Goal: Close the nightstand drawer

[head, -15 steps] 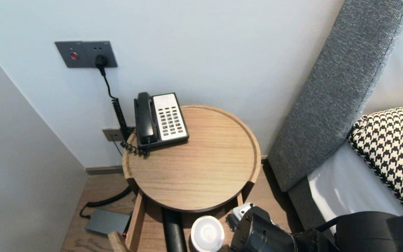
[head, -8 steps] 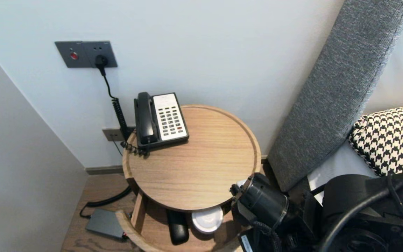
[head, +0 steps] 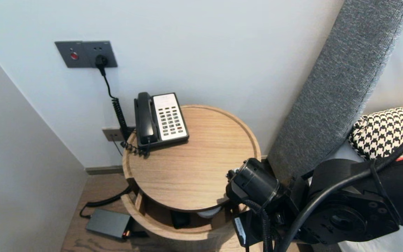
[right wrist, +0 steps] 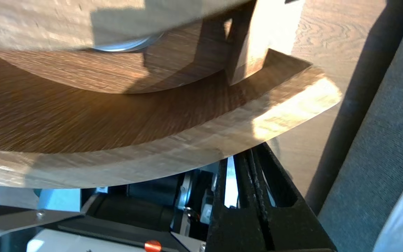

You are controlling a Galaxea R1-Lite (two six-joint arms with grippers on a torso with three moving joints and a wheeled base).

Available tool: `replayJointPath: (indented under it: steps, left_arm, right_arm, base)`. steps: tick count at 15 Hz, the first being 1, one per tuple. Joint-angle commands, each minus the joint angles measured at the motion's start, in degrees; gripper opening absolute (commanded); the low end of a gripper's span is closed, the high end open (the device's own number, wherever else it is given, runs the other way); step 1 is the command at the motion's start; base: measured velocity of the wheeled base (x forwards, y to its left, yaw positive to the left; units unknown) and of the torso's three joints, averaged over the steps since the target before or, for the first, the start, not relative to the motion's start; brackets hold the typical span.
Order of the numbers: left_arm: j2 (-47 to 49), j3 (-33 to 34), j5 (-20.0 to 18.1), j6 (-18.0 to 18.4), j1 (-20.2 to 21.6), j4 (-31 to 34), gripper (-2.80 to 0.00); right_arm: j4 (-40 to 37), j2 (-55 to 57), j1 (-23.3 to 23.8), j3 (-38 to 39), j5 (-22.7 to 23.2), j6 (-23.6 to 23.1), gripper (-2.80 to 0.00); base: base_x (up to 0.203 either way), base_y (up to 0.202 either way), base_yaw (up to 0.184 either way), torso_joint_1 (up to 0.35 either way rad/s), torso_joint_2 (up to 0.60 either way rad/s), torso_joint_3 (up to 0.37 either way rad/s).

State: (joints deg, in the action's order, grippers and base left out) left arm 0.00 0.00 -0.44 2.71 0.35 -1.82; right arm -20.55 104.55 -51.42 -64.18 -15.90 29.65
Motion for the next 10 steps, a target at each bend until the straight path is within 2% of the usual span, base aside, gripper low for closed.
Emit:
replayJointPath:
  steps: [1, 10]
  left_arm:
    - [-0.09, 0.70, 0.00, 0.02, 0.00, -0.03, -2.80]
    - [-0.09, 0.70, 0.00, 0.02, 0.00, -0.03, -2.80]
  right_arm:
    - [-0.15, 0.95, 0.95, -1.87, -0.05, 0.15, -2.80]
    - [-0.19, 2.33, 2.56, -4.30, -0.01, -1.00, -2.80]
  base:
    - [0.000, 0.000, 0.000, 0.000, 0.00, 0.000]
    - [0.000, 0.000, 0.000, 0.000, 0.00, 0.000]
